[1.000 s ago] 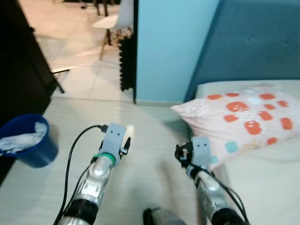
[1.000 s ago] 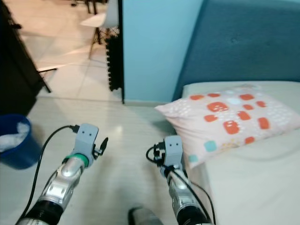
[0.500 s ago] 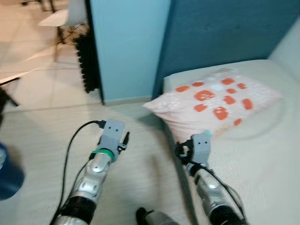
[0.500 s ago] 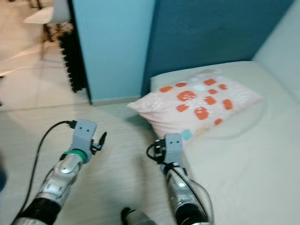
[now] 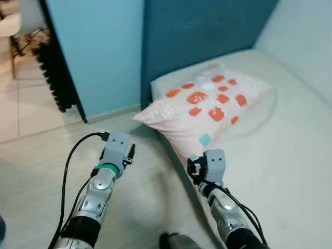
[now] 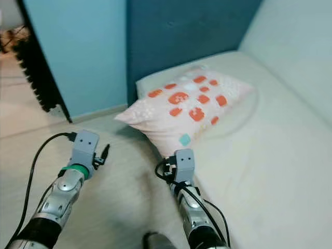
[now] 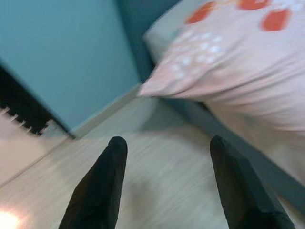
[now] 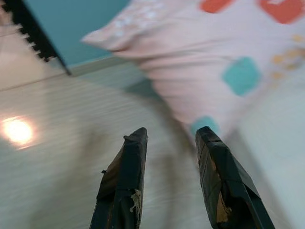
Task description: Clean up the room
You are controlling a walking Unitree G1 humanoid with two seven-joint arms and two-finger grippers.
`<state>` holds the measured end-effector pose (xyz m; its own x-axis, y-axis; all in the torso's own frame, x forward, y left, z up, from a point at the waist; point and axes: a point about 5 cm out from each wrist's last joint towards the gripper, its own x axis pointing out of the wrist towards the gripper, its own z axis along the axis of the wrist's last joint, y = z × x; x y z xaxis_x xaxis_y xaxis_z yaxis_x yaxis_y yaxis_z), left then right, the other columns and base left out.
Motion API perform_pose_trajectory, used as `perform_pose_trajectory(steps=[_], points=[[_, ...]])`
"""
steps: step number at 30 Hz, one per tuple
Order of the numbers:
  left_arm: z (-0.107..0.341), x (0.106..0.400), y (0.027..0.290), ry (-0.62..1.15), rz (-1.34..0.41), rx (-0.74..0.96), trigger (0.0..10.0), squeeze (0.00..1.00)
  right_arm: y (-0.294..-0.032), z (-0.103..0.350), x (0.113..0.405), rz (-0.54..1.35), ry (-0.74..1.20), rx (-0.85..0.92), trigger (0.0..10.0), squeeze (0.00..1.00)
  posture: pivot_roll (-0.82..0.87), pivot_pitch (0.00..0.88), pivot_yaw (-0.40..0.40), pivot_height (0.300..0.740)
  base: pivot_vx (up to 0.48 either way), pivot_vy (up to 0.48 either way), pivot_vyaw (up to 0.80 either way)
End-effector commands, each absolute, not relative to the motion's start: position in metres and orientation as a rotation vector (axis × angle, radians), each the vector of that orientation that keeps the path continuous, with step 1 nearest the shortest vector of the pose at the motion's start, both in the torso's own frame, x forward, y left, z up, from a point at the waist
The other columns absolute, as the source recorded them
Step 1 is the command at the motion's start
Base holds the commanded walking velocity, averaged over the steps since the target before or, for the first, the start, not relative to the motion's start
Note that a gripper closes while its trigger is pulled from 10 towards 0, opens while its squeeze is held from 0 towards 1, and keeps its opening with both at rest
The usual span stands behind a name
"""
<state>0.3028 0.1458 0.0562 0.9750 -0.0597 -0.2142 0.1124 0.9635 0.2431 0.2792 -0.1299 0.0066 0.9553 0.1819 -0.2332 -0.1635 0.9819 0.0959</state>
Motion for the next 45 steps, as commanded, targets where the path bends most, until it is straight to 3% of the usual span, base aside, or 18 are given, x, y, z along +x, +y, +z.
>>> perform_pose_trajectory(steps=[1,10,45], points=[[0.0513,0.3008,0.1406,0.228,-0.104,0.262,10.0,0.00,-0.1351,0.0029,0.2762,0.159,0.260,0.074,10.0,0.00,-0.02,0.000,0.000,0.740,0.000,0.000,-0.78],[0.0522,0.3008,0.1417,0.213,-0.092,0.276,10.0,0.00,-0.1345,0.0050,0.2768,0.164,0.241,0.060,10.0,0.00,-0.02,0.002,0.000,0.740,0.042,0.000,-0.47],[0.0548,0.3041,0.1395,0.196,-0.072,0.279,10.0,0.00,-0.1316,0.0108,0.2801,0.184,0.207,0.040,10.0,0.00,-0.02,0.005,-0.005,0.740,0.472,0.000,-0.03]])
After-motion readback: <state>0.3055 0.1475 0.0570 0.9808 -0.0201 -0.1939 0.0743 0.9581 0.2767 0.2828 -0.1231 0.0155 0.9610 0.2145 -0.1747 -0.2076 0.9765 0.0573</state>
